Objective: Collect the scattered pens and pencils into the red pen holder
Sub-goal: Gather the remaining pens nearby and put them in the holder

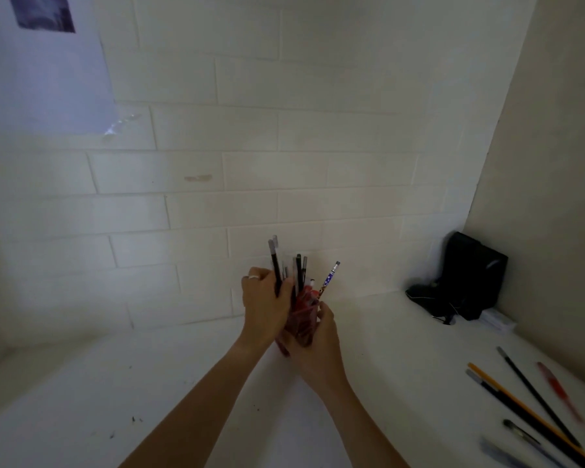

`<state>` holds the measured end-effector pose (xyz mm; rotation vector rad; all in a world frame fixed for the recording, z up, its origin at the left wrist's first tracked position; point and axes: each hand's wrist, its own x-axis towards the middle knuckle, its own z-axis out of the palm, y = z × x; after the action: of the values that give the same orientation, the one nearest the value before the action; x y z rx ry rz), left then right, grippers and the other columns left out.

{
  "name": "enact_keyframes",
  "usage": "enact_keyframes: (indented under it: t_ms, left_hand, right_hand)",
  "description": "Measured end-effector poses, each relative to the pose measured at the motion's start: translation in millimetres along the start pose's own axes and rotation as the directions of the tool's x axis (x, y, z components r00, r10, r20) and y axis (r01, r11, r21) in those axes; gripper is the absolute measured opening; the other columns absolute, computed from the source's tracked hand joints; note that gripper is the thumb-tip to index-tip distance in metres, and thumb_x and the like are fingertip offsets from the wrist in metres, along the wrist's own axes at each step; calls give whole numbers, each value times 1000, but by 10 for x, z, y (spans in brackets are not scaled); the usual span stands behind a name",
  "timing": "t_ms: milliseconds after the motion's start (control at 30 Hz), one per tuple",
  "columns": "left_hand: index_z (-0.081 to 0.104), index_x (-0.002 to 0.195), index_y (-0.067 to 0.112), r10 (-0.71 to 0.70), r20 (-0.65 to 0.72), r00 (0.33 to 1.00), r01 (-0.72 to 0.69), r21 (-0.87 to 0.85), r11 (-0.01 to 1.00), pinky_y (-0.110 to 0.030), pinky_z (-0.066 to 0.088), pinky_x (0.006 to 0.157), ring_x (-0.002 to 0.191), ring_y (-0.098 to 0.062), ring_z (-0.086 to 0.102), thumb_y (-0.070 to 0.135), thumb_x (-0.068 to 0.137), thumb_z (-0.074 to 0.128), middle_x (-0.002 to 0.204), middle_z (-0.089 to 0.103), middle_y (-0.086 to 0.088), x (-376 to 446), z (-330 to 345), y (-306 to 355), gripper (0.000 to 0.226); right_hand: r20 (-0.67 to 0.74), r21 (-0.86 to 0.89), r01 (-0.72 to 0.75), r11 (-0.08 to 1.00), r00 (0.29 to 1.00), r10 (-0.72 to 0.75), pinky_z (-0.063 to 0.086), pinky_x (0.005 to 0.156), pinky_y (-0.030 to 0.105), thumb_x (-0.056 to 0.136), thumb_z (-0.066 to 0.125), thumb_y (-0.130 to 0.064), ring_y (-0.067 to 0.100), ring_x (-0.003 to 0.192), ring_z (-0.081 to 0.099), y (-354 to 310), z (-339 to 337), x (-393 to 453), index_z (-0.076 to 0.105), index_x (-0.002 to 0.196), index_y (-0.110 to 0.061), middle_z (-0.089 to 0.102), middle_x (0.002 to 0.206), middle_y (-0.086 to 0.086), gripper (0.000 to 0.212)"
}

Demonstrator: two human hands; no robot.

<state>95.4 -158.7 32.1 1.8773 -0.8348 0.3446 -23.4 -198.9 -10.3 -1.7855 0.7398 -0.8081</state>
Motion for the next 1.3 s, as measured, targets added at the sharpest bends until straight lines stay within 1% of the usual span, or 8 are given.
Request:
enact_keyframes:
  t_ms: [200, 300, 433, 633, 767, 1000, 1100, 1300]
  left_hand:
    - [62, 110, 19, -74, 68, 995, 86, -195, 977, -30, 40, 105, 122, -21, 39, 54, 77, 59, 125, 37, -3, -158, 23, -39, 48]
    - [39, 127, 14, -77, 56, 995, 89, -279, 956, -27, 40, 103, 120, -15, 41, 57, 69, 69, 127, 30, 2, -166, -10, 22, 78]
    - [11, 145, 25, -88, 365, 927, 261, -458, 850, -42, 49, 107, 115, -19, 64, 38, 70, 88, 129, 57, -4, -38, -70, 5, 108]
    - [25, 146, 19, -4, 572, 820, 344, -487, 803, -56, 49, 104, 124, -28, 61, 35, 50, 100, 133, 59, -13, 229, -72, -213, 124]
    - [24, 144, 18, -27, 579, 815, 367, -480, 797, -34, 58, 80, 91, -13, 68, 27, 43, 89, 109, 62, -5, 250, -109, -221, 120]
    - [40, 129, 5, -13, 520, 854, 279, -436, 856, -30, 57, 85, 94, -7, 68, 18, 83, 76, 105, 65, -10, 209, -26, -126, 60]
    - [34, 131, 12, 41, 519, 854, 214, -422, 881, -37, 57, 90, 102, -13, 69, 20, 73, 83, 113, 67, -1, 129, -2, -61, 76]
    - [26, 143, 23, 22, 481, 877, 192, -393, 899, -36, 57, 95, 108, -12, 69, 31, 63, 88, 121, 66, 7, 76, -43, -77, 102]
  right_hand:
    - [-5, 172, 41, 984, 999, -41, 57, 93, 43, 80, 66, -29, 8, 109, 65, -116, 19, 39, 40, 134, -42, 62, 124, -10, 61]
    - [7, 367, 32, 930, 999, -38, 55, 78, 17, 97, 50, -11, -6, 98, 65, -257, -87, 110, 38, 135, -32, 61, 123, -9, 45]
    - [81, 477, -44, 878, 997, 6, 53, 85, 29, 100, 54, -35, 8, 98, 69, -463, -211, 307, 53, 118, -26, 67, 115, 3, 21]
    - [285, 292, -34, 956, 957, -53, 47, 106, 35, 68, 58, -85, 7, 117, 63, -714, -242, 519, 44, 142, -34, 65, 129, -10, 91]
    - [322, 154, 104, 983, 935, -149, 44, 109, 33, 55, 61, -90, 8, 127, 55, -722, -181, 544, 22, 155, -33, 57, 138, -10, 122]
    - [255, 124, 174, 977, 946, -201, 52, 90, 13, 77, 82, -40, 5, 114, 62, -661, -71, 523, 33, 141, -28, 61, 124, -10, 81]
    - [102, 124, 111, 986, 987, -124, 46, 66, 7, 75, 84, -39, 9, 98, 64, -738, -92, 574, 35, 133, -28, 59, 111, -11, 77]
    - [-15, 121, 57, 991, 998, -56, 52, 66, 17, 79, 79, -31, 15, 86, 68, -731, -38, 712, 61, 98, -19, 69, 91, -2, 28]
